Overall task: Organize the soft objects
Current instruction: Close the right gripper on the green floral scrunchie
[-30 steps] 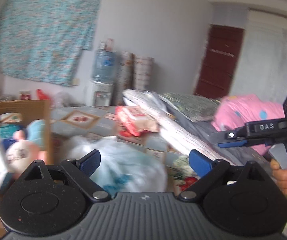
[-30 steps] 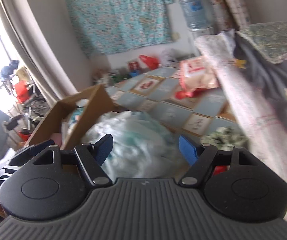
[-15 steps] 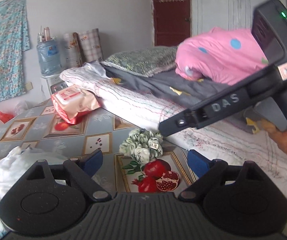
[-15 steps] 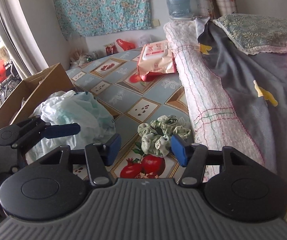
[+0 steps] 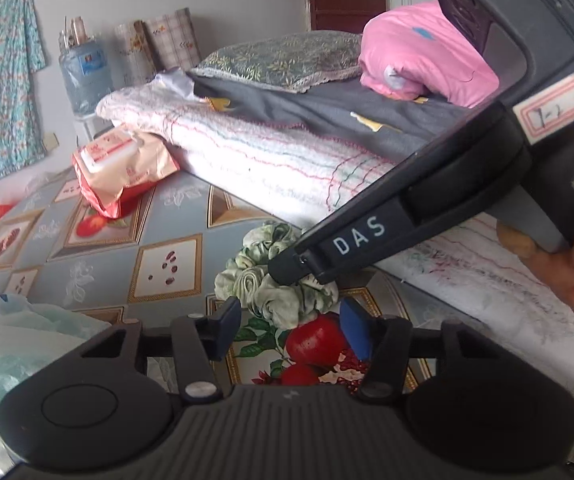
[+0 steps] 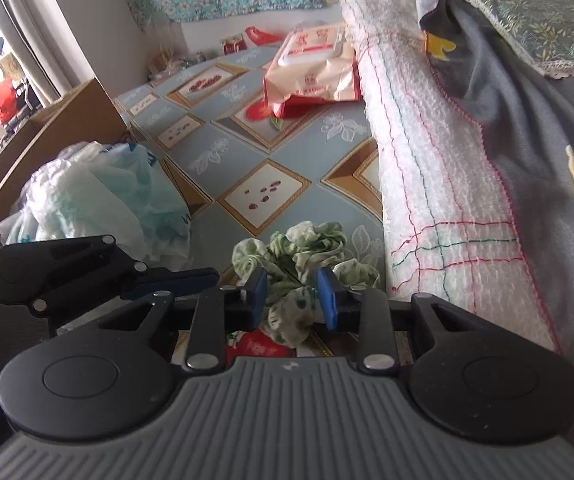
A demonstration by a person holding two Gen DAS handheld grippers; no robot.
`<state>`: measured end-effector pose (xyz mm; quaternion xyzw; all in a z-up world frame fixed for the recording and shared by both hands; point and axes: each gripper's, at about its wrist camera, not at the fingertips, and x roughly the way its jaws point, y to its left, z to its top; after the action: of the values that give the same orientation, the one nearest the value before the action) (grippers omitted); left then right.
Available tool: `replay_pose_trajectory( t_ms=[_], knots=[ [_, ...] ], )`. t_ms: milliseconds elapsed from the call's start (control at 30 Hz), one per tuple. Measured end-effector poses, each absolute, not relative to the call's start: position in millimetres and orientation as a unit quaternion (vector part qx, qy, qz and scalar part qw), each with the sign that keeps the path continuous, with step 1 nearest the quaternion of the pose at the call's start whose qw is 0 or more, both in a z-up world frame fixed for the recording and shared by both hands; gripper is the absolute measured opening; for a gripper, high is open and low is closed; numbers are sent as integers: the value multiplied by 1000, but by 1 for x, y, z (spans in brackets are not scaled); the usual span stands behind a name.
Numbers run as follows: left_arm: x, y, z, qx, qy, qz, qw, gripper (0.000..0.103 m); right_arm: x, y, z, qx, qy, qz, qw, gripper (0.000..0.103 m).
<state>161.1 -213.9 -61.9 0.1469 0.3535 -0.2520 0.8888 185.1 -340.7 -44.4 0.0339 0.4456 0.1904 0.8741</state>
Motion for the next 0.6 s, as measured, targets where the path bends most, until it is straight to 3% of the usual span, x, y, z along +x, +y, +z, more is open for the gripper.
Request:
replay_pose_trajectory(
  t_ms=[167, 333, 600],
  knots=[
    [159, -213, -65, 151, 362, -256, 884, 58, 182, -344, -53, 56, 464, 211, 859, 21],
    [153, -217, -69, 165, 368, -264, 876, 68, 171, -349, -53, 94, 480, 233, 840, 21],
    [158, -222, -74, 167, 374, -259, 875, 67, 172, -365, -26, 90, 425, 212, 876, 26]
  ],
)
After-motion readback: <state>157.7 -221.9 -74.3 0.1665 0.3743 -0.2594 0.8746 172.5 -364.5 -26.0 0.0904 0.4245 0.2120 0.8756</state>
